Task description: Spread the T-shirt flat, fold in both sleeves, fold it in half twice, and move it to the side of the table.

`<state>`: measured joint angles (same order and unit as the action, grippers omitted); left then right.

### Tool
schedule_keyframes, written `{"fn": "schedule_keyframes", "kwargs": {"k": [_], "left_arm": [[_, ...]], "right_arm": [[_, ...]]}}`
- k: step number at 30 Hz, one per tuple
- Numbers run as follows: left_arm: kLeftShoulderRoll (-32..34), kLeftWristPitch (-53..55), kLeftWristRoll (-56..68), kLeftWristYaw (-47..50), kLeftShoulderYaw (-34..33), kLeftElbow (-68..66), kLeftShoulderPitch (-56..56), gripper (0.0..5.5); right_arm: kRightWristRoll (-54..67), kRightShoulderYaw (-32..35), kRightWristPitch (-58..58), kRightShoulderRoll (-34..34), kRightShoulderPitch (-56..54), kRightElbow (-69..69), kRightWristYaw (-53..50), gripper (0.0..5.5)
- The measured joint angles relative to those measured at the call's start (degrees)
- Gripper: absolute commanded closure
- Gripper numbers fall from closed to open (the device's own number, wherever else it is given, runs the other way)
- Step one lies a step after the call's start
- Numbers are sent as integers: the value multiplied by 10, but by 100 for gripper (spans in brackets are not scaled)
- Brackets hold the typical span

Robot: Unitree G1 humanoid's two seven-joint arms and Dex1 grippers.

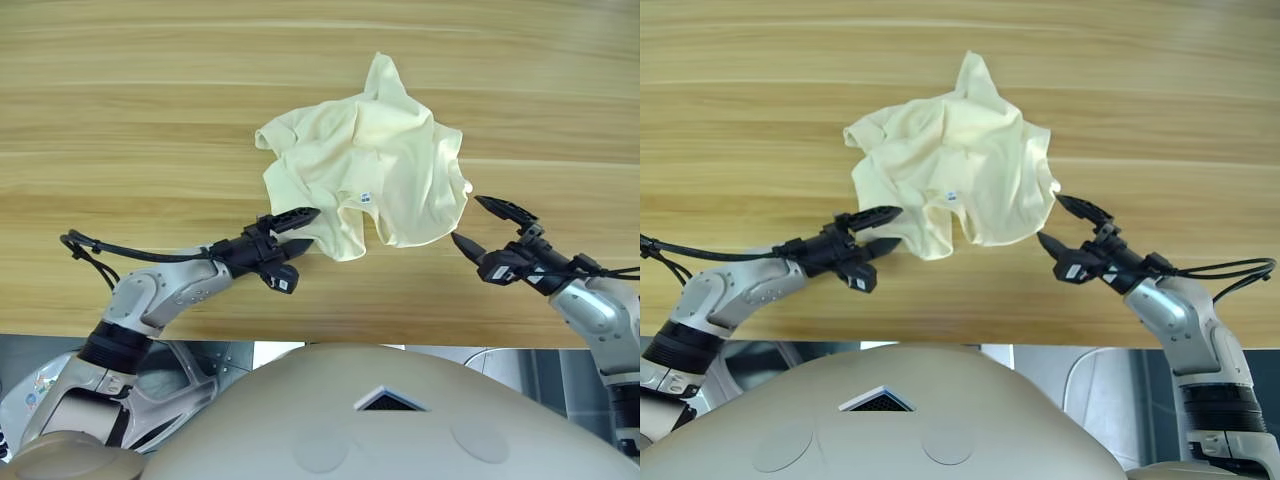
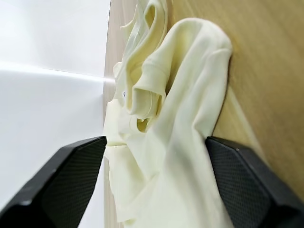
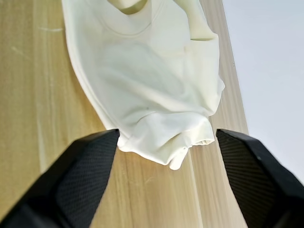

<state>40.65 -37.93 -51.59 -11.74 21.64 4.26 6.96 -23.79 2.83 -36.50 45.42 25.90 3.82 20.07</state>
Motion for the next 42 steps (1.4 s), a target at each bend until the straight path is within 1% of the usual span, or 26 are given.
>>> {"fn": "schedule_keyframes", "kwargs": {"k": [7,15,17,21,22,24,27,31,32,35,37,39,42], "left_arm": [[3,8,-4,4,6,-7,-11,157],[8,10,24,0,18,-10,-9,157],[7,15,24,0,23,-14,-14,185],[-3,21,24,2,33,-28,-19,260],[-4,21,24,4,35,-33,-20,287],[-5,23,24,4,38,-37,-20,308],[-6,30,24,4,44,-40,-19,370],[-6,34,24,4,44,-38,-20,407],[-6,34,25,4,44,-37,-20,418],[-5,35,33,4,41,-37,-21,436],[-4,36,35,4,38,-37,-21,452],[-4,38,36,4,37,-37,-21,466],[-4,45,36,4,35,-33,-21,487]], "right_arm": [[-1,-7,0,-1,1,0,-1,173],[-5,-13,0,-1,-8,-9,-2,173],[-5,-17,0,-1,-13,-10,-2,173],[-6,-28,-1,-1,-21,-19,-2,173],[-6,-32,-1,-1,-24,-20,-2,173],[-9,-36,-2,-1,-29,-22,-1,173],[-15,-55,-3,0,-44,-32,0,173],[-21,-54,-3,2,-42,-41,-3,173],[-21,-45,-3,4,-28,-36,-4,173],[-11,16,-2,19,50,-12,-13,173],[-6,29,0,24,72,-4,-13,173],[-6,25,0,24,72,-4,-12,173],[-8,-9,-3,19,36,-21,-10,173]]}}
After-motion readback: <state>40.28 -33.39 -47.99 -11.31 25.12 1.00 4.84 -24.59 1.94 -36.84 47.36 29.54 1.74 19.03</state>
